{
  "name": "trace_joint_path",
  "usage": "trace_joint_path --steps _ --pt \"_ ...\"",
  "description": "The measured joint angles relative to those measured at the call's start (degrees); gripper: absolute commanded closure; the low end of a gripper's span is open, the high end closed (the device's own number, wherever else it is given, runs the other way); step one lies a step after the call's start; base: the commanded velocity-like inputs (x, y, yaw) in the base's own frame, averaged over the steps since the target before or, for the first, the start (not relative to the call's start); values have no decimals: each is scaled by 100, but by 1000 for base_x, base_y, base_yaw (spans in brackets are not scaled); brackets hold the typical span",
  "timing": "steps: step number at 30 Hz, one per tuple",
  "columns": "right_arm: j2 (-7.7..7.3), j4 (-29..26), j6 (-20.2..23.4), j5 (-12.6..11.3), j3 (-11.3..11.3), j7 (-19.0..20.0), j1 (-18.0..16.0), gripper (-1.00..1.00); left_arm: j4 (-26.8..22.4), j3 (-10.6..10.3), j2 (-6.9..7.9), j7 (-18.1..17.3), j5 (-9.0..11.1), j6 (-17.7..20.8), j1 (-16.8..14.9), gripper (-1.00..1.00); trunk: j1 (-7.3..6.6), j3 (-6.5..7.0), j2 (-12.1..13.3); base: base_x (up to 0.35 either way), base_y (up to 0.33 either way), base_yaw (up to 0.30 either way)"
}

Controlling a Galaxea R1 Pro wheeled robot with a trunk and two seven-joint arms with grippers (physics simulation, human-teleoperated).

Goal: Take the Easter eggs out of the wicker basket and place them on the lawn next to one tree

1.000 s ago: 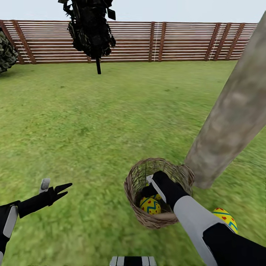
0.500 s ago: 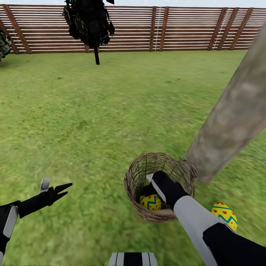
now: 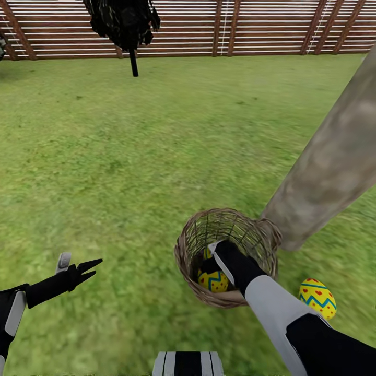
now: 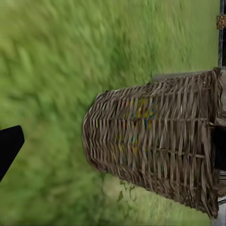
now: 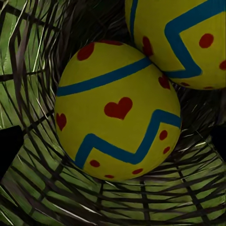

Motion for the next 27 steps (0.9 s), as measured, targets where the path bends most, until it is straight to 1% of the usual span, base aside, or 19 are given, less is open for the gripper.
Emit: trace_joint_path --steps 9,12,24,26,27 --pt "13 -5 -140 -6 2 -15 -3 -100 2 0 -1 0 0 0 -1 -100 23 -200 -12 0 0 0" --pt "7 -2 -299 -6 3 -22 -1 -100 2 0 -1 0 0 0 0 -100 31 -266 -16 0 0 0" --pt "-6 -7 -557 2 11 -69 -5 -100 2 0 -1 0 0 0 0 -100 62 -532 -32 0 0 0" --pt "-7 -8 -577 3 11 -120 -5 -100 2 0 -1 0 0 0 0 -100 67 -576 -35 0 0 0" --pt "-5 -9 -604 5 10 -212 -3 -100 2 0 -1 0 0 0 0 -100 69 -599 -36 0 0 0"
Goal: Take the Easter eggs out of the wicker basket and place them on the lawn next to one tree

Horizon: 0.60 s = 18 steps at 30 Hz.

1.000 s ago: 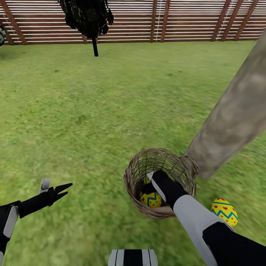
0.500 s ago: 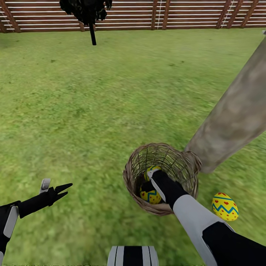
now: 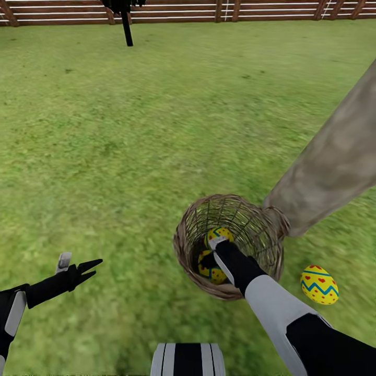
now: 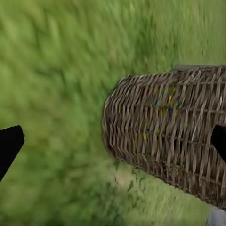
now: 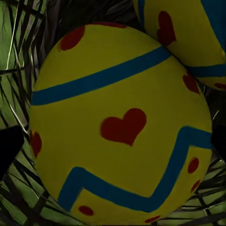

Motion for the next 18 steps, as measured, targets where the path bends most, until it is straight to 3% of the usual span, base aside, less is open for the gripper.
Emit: trace_joint_path --steps 7,13,18 --pt "9 -2 -118 -112 -9 -302 -1 -100 2 0 -1 3 -1 -1 -1 -100 17 -154 -10 0 0 0" --pt "23 -145 -104 24 3 -313 2 -100 1 0 1 0 0 0 -1 -100 32 -287 -18 0 0 0" --pt "14 -198 -92 58 5 -277 2 -100 0 0 2 0 0 -3 -1 -100 35 -310 -20 0 0 0"
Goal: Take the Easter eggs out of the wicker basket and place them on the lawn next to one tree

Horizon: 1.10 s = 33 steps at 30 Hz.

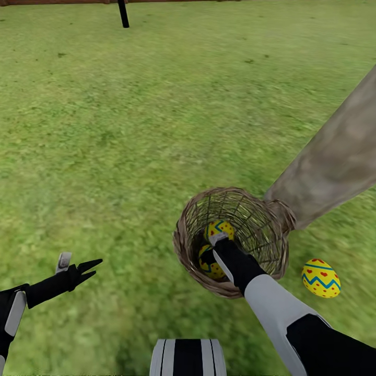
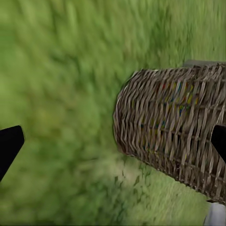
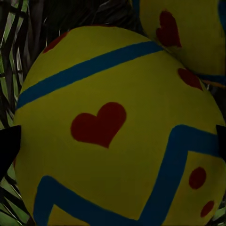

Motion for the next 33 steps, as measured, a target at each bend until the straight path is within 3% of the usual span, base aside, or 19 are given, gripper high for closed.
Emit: trace_joint_path --steps 3,4,16,33 --pt "-11 -12 7 -14 0 15 0 -100 0 0 -1 0 9 0 1 -100 0 -1 0 0 0 0" --pt "-16 -15 9 -21 0 21 0 100 0 0 2 0 10 2 1 -100 0 -1 0 0 0 0" --pt "-18 -143 10 -47 -2 32 0 100 0 0 6 -17 18 -10 1 -100 5 -45 -3 0 0 0" --pt "-17 56 8 -94 -12 33 0 100 0 0 -2 -9 19 -13 0 -100 -5 44 3 0 0 0"
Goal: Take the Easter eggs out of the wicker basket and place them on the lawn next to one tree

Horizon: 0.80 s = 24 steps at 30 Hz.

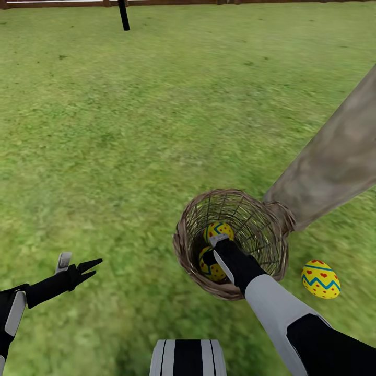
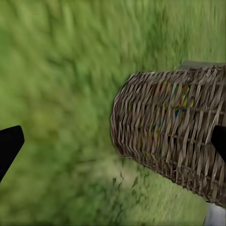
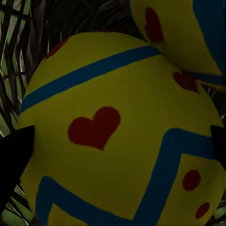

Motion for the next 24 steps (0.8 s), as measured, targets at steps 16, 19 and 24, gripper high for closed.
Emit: trace_joint_path --steps 16,19,24 --pt "16 160 -5 -37 -4 0 4 100 -2 0 -3 0 -1 3 0 -100 -28 242 15 0 0 0" --pt "1 153 -5 -40 -5 2 4 100 -1 0 -7 0 -4 5 0 -100 -35 309 19 0 0 0" --pt "14 150 -5 -48 -6 -4 4 100 -1 0 -9 0 -5 4 0 -100 -48 420 26 0 0 0"
